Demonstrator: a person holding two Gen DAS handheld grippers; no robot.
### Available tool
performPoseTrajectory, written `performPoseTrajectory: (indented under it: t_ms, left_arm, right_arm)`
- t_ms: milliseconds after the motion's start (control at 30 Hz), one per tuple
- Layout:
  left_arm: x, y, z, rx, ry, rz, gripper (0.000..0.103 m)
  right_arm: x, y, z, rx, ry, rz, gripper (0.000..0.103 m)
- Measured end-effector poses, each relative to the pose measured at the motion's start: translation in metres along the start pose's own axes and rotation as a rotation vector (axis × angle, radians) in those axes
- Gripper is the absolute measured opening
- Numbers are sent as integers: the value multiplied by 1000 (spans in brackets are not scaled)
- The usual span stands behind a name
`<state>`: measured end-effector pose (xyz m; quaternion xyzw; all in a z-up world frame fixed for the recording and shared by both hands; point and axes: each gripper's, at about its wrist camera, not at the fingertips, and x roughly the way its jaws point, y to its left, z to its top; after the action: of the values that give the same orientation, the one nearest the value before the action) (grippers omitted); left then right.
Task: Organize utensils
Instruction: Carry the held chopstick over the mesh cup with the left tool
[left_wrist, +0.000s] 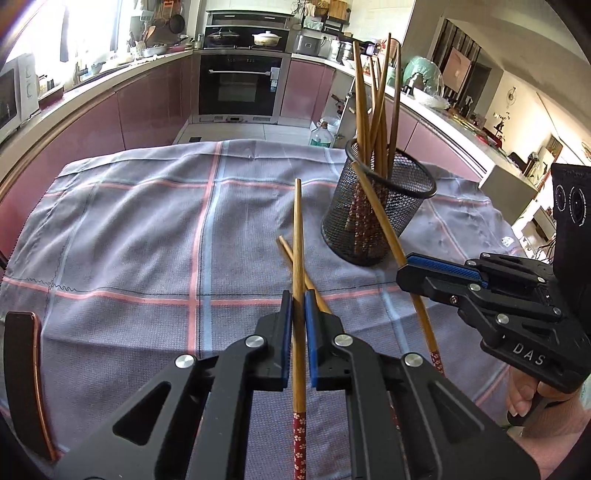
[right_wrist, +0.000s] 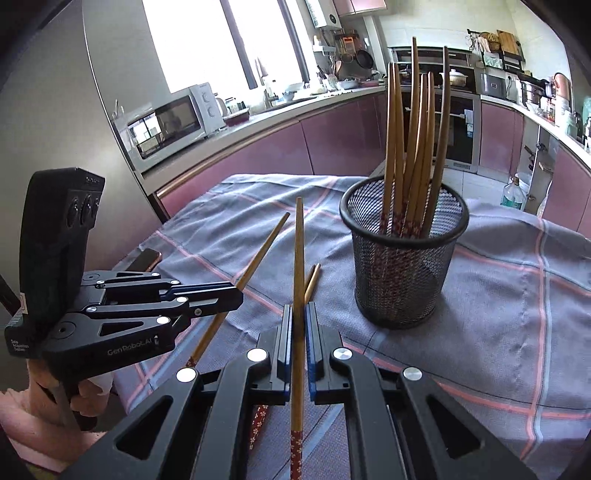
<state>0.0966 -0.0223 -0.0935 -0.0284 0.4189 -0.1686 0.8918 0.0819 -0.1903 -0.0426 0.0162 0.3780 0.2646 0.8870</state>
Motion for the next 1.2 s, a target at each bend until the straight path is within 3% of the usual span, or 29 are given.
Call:
performPoseTrajectory:
  t_ms: [667, 1200]
  left_arm:
    - [-68, -9, 22, 11, -140, -139, 8]
    - [-113, -25, 62, 40, -290, -167, 8]
  right_arm:
    - [-49, -9, 20, 4, -162, -27, 5]
    - [-77, -11, 47, -31, -271, -64, 5]
